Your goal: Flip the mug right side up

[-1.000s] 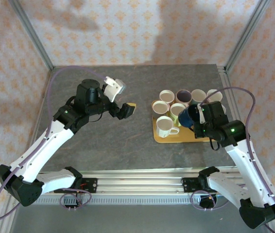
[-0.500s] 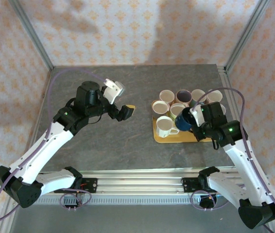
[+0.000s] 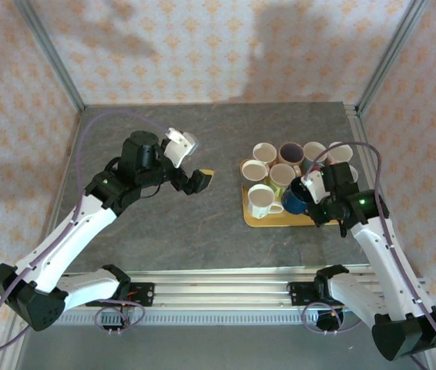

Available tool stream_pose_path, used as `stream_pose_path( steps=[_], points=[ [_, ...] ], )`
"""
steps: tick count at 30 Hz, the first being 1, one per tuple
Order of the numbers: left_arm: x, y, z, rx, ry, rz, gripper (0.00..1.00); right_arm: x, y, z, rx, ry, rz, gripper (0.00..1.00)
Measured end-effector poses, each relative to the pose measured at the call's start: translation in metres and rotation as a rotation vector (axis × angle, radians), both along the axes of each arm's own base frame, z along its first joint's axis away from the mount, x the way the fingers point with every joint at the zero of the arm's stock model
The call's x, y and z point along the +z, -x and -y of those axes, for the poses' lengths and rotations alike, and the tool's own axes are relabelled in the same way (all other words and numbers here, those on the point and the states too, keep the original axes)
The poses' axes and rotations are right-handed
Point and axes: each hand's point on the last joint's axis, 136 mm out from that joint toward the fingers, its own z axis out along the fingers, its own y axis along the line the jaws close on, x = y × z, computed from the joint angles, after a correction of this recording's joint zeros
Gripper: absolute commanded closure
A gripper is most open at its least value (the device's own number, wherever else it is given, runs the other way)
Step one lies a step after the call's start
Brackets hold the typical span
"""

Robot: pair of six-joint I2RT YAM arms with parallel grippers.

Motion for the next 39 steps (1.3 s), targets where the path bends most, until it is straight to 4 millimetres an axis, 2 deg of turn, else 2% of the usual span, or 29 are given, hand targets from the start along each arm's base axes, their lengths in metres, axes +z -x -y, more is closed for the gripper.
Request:
stream_pose_path(
  steps=[17, 24, 33, 39],
  points=[
    [-0.005, 0.0, -0.001, -0.003, -0.014, -0.001, 0.0, -0.034, -0.001, 0.007, -0.02, 0.036, -0.101, 1.0],
    [-0.006, 0.0, -0.001, -0.005, -0.019, 0.002, 0.0, -0.041, -0.005, 0.006, -0.016, 0.041, -0.117, 1.0],
    [-0.011, -0.001, -0.002, 0.003, -0.029, -0.004, 0.0, -0.066, -0.008, 0.009, -0.009, 0.075, -0.155, 1.0],
    [-0.018, -0.002, -0.005, 0.018, -0.043, -0.014, 0.0, -0.076, -0.017, 0.012, -0.019, 0.095, -0.141, 1.0]
  ],
)
